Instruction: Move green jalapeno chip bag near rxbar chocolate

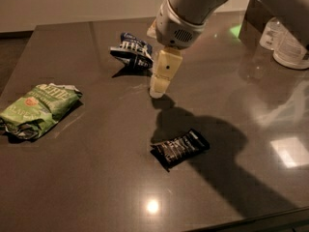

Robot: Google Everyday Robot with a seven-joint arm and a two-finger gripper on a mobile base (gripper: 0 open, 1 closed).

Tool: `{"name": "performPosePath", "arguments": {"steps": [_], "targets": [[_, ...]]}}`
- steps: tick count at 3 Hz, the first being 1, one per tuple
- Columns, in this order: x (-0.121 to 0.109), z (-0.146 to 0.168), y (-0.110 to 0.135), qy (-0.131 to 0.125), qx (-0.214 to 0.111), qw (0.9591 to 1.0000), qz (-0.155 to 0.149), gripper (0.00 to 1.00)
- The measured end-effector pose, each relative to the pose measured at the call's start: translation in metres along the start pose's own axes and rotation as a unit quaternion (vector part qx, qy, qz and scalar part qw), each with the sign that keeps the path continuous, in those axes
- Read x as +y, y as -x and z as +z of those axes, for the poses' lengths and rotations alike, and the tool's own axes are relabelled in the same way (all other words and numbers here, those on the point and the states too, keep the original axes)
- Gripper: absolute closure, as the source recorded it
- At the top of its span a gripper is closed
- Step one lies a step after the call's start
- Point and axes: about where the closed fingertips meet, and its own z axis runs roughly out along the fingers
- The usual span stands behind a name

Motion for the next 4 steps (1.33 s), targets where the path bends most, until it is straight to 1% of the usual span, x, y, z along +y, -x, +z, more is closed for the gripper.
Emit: {"name": "performPosePath", "arguments": {"steps": [1,2,3,4], "targets": [[-0.005,0.028,0.028,0.016,-0.003,0.9993,-0.033,0.0],[-0.009,0.055,0.052,0.031,0.002,0.9972,-0.068,0.0],[-0.011,0.079,0.073,0.044,0.007,0.9942,-0.098,0.0],[-0.011,0.102,0.089,0.057,0.014,0.9906,-0.123,0.0]]}}
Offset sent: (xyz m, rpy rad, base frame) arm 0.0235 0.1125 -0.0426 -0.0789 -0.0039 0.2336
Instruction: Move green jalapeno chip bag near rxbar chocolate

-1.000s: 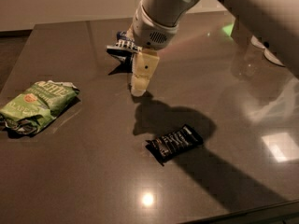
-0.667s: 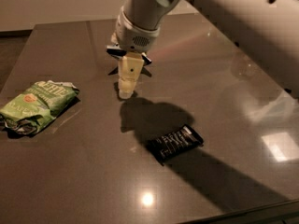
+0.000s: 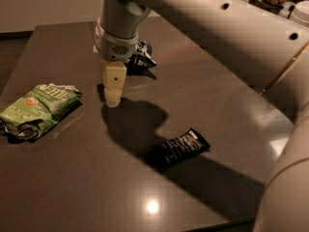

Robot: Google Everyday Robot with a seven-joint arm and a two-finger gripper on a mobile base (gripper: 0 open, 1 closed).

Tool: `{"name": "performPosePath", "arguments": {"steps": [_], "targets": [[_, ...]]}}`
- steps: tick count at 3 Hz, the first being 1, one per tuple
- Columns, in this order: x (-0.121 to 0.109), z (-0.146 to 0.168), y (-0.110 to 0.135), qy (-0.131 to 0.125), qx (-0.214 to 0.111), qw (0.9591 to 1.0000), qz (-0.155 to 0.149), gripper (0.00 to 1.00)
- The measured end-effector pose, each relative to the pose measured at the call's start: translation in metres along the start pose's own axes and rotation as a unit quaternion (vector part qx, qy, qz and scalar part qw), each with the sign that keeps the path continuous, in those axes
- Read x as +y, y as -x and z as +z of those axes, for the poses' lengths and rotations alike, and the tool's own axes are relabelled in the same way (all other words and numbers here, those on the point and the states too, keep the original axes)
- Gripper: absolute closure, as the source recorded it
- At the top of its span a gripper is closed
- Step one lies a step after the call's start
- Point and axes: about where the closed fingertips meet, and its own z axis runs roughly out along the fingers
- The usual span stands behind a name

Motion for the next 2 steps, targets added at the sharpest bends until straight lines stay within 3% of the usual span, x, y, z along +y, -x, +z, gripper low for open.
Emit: {"name": "performPosePath", "arguments": {"steps": [2], "targets": [[-0.016,0.04,0.02,0.022,0.012,0.9989,-0.04,0.0]]}}
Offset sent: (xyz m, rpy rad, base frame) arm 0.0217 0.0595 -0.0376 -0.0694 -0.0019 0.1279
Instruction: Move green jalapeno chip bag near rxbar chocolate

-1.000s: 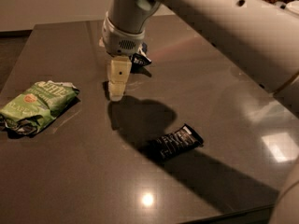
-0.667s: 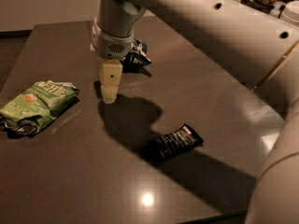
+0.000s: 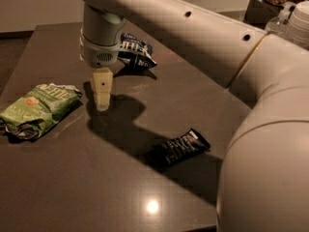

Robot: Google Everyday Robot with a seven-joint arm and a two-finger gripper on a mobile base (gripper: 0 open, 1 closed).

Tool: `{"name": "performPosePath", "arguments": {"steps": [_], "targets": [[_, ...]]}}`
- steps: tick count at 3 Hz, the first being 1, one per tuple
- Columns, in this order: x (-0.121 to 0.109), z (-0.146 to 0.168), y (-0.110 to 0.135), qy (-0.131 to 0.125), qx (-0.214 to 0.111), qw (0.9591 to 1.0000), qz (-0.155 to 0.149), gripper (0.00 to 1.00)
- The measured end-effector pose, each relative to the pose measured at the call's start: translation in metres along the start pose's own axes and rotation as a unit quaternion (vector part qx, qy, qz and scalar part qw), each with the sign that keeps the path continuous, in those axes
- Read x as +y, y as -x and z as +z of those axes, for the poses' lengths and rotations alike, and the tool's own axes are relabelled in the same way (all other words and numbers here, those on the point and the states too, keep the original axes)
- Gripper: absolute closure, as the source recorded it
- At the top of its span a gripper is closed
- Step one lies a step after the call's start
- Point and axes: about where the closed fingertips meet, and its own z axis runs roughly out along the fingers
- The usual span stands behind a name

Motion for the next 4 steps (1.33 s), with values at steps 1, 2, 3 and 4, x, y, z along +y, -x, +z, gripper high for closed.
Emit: {"name": "performPosePath", "arguments": {"steps": [1,2,3,4], "targets": [[-0.011,0.015,0.019,0.01,-0.004,0.9998,-0.016,0.0],[-0.017,0.028,0.041,0.026,-0.007,0.9992,-0.031,0.0],[-0.02,0.04,0.063,0.052,-0.011,0.9972,-0.053,0.03],[-0.018,0.046,0.075,0.069,-0.012,0.9955,-0.064,0.26]]}}
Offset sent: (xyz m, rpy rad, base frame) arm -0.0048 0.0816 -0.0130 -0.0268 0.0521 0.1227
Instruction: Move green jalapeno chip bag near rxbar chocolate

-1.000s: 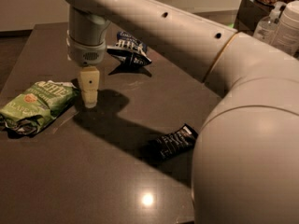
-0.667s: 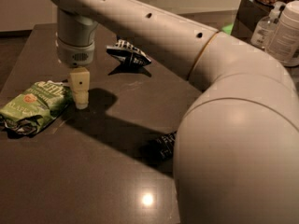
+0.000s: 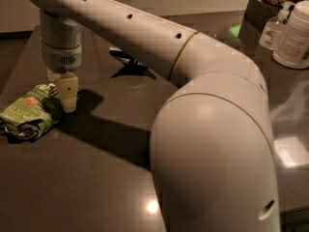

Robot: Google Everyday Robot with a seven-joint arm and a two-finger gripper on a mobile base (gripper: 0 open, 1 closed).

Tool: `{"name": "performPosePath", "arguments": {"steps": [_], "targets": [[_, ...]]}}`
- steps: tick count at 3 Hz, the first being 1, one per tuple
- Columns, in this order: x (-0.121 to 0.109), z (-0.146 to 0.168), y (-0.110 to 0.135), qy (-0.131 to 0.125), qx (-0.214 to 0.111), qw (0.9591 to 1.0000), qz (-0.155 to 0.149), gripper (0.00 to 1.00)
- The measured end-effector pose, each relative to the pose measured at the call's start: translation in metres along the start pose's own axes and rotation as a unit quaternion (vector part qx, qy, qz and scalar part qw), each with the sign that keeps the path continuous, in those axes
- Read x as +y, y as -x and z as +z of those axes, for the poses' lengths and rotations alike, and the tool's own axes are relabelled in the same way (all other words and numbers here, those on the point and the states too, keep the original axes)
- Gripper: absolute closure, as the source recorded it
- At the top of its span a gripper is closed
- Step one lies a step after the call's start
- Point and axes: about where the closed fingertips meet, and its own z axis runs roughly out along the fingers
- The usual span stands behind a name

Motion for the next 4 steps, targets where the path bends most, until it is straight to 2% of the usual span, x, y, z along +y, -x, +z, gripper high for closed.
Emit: {"name": "performPosePath", "arguments": {"steps": [1,2,3,4], "targets": [[0.005,0.007,0.005,0.013,0.006,0.9998,-0.01,0.49],[0.012,0.002,0.0,0.011,0.008,0.9998,-0.012,0.72],[0.025,-0.02,-0.017,0.004,0.0,1.0,0.001,0.95],[0.05,-0.053,-0.042,-0.004,-0.013,0.9997,0.018,1.0]]}}
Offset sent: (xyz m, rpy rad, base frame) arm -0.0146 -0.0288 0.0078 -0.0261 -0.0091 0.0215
